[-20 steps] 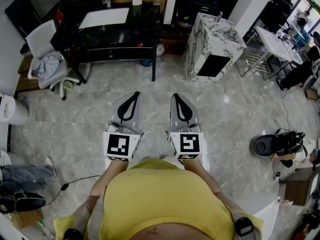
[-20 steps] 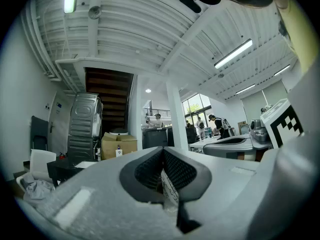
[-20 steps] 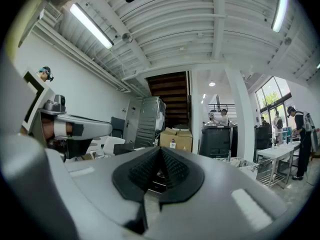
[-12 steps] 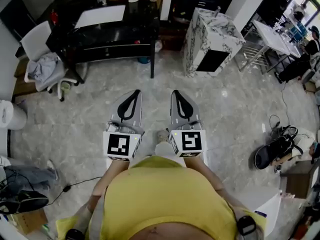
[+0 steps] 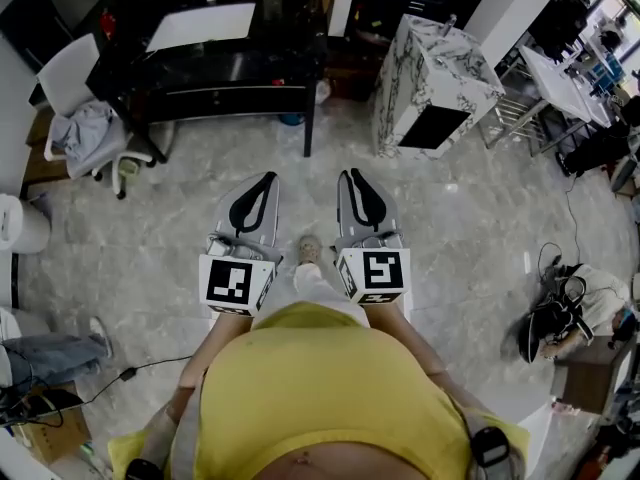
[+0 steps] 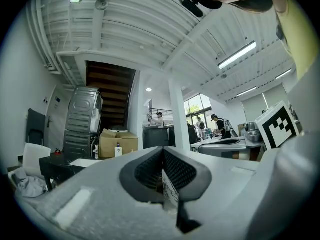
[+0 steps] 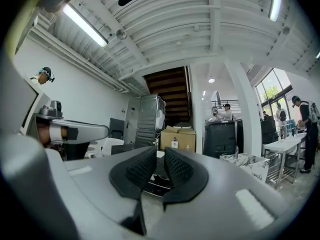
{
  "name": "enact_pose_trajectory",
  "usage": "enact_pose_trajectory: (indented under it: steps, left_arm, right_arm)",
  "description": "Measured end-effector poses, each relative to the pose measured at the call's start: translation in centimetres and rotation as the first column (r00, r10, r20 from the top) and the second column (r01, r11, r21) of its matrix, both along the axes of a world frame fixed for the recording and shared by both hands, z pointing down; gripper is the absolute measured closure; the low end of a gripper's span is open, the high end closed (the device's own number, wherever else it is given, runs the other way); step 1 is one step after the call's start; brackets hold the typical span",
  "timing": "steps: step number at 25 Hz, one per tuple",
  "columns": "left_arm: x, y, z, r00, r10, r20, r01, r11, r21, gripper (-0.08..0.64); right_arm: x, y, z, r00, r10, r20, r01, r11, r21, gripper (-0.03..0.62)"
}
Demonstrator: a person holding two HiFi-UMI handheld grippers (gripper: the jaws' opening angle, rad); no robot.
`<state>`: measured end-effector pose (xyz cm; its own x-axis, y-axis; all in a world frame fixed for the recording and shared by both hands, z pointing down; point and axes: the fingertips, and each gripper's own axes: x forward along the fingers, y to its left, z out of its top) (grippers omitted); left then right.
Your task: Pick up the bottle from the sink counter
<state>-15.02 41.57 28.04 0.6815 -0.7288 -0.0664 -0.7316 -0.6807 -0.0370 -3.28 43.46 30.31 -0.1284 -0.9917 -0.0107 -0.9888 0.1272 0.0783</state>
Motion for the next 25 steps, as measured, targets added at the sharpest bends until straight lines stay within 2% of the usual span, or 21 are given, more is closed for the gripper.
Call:
enact_pose_trajectory:
  steps: [5,15,20,25]
  left_arm:
    - [1.1,-6.8,0.4,1.000,-0.023,0.000,0.023,1.000,-0.017,0.554]
    - [5.8,-20.6,1.1,0.999,-0.029,-0.020,0.028,0.999,-0.043,0.554]
    - [7.3,-25.4,1.2,0.999,-0.045,-0.022,0.044,0.999,-0.025,0.554]
    - [7.7,-27.9,1.9,0.998,-0.063,-0.004,0.062,0.997,-0.039,0.554]
  right_arm:
    - [1.1,-6.8,0.7,0.999,-0.032,0.001,0.032,0.999,-0.034,0.517]
    - [5.8,-20.7,2.7,0.999,-0.055,0.001,0.055,0.995,-0.084,0.489]
    - [8.0,-25.9,3.0,0.998,-0.061,0.002,0.060,0.995,-0.077,0.488]
    - [9.2,-28.4,3.4,0.999,-0.053,0.009,0.053,0.995,-0.084,0.488]
